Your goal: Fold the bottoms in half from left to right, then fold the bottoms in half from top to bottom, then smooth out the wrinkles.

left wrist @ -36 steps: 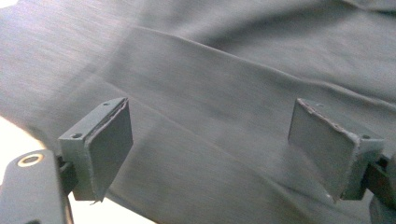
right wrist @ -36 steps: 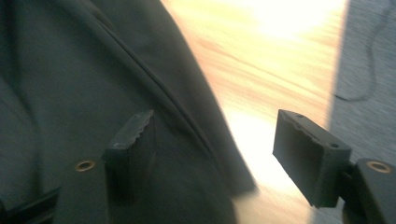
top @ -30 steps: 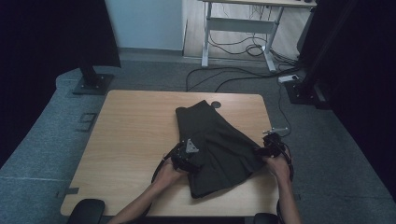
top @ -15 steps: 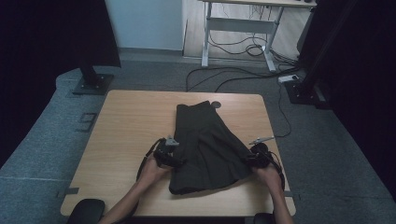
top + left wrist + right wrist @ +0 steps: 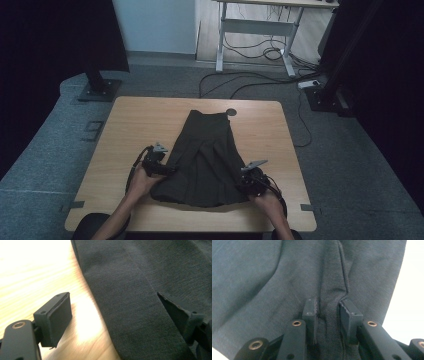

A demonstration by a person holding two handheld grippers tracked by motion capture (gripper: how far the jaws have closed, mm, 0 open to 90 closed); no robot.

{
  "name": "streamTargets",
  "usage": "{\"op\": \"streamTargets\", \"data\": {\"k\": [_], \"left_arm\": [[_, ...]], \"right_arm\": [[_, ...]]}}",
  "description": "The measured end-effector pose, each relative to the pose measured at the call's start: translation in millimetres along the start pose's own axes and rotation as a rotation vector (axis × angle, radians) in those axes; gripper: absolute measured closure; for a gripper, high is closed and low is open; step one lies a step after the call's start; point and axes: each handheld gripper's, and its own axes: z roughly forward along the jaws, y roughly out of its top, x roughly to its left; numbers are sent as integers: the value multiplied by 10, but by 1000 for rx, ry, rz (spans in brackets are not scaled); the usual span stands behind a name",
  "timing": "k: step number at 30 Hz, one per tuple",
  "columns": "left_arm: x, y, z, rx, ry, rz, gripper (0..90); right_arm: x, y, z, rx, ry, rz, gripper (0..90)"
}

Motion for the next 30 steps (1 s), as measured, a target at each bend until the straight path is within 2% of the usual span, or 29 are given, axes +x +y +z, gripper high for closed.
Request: {"op": "streamTargets", "data": {"k": [2, 6, 9, 11, 14, 21, 24, 30], "left_arm": [[8, -31, -26, -3, 0, -3, 160], [-18, -44, -43, -2, 3, -8, 174], [-58, -18, -62, -1, 26, 29, 185], [-90, 18, -84, -1, 36, 55, 185], [-88, 62, -128, -27, 0, 41, 161], [-53, 149, -233, -85, -16, 20, 155], [-45, 212, -256, -100, -19, 21, 152], [-38, 433, -228, -119, -10, 43, 148]], "right_arm": [[55, -12, 2, -3, 13, -7, 666], [64, -28, 0, -12, 21, -7, 632], [43, -29, -8, -11, -4, -9, 455], [7, -32, -16, -33, 2, 16, 377], [-41, -13, -57, -76, 2, 35, 306], [-125, 180, -143, -183, -26, 59, 244], [-145, 252, -130, -195, -24, 65, 238], [-205, 530, -39, -234, -26, 84, 218]]}}
